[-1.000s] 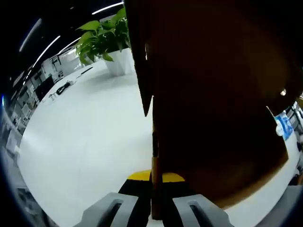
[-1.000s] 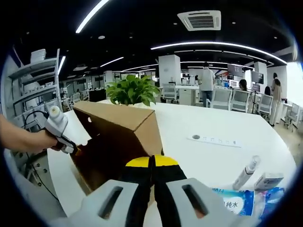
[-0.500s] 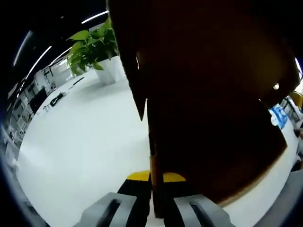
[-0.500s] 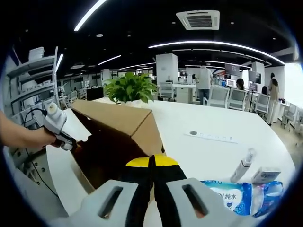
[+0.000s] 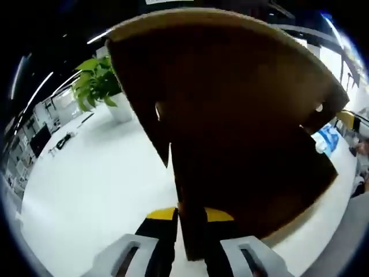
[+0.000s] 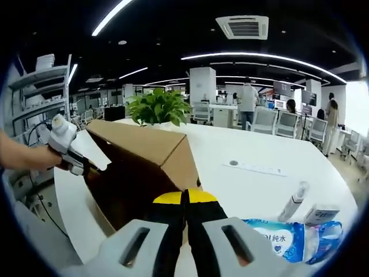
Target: Operate the shoe box by opening the lid, removing the specified soft item, and placing it in the target area until the item is outside and the box remains undamaged.
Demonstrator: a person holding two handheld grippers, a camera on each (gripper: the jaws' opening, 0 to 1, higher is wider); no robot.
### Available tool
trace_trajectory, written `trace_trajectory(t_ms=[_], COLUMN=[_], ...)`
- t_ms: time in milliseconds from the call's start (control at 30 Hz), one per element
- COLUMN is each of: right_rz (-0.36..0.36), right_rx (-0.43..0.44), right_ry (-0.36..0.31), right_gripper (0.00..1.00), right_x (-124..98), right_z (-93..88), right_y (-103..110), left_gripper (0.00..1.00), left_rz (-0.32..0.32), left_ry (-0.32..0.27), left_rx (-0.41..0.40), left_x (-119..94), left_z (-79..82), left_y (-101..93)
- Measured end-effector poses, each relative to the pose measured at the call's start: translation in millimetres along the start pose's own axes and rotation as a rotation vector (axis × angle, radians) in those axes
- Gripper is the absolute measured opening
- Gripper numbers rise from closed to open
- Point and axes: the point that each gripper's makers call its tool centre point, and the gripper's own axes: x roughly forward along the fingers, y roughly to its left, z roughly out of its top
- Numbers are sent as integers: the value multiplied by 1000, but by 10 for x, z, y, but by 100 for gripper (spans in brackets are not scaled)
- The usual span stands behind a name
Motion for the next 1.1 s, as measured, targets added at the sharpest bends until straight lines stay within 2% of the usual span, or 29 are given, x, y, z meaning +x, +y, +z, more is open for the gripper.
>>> trace_trajectory(t_ms=[67, 233, 300, 400, 633, 1100], right_rz=[1, 13, 17, 21, 23, 22], right_rx=[-8, -41, -51, -57, -56, -46], right_ry=[-5, -27, -42, -54, -58, 1], right_gripper=[0, 0, 0, 0, 0, 1], right_x=[-10, -23, -22, -41, -110, -142], right_z=[-19, -53, -86, -130, -248, -495], right_y=[5, 28, 29, 45, 108, 165], left_gripper=[17, 17, 17, 18, 17, 18], left_rz=[-7, -29, -71, -98, -103, -111], left_ry=[5, 20, 32, 44, 70, 83], left_rx=[10, 9, -10, -26, -7, 34], left_x=[-107, -251, -313, -382, -459, -522], left_z=[-108, -242, -284, -321, -383, -382], left_y=[-13, 25, -32, -115, -90, -116])
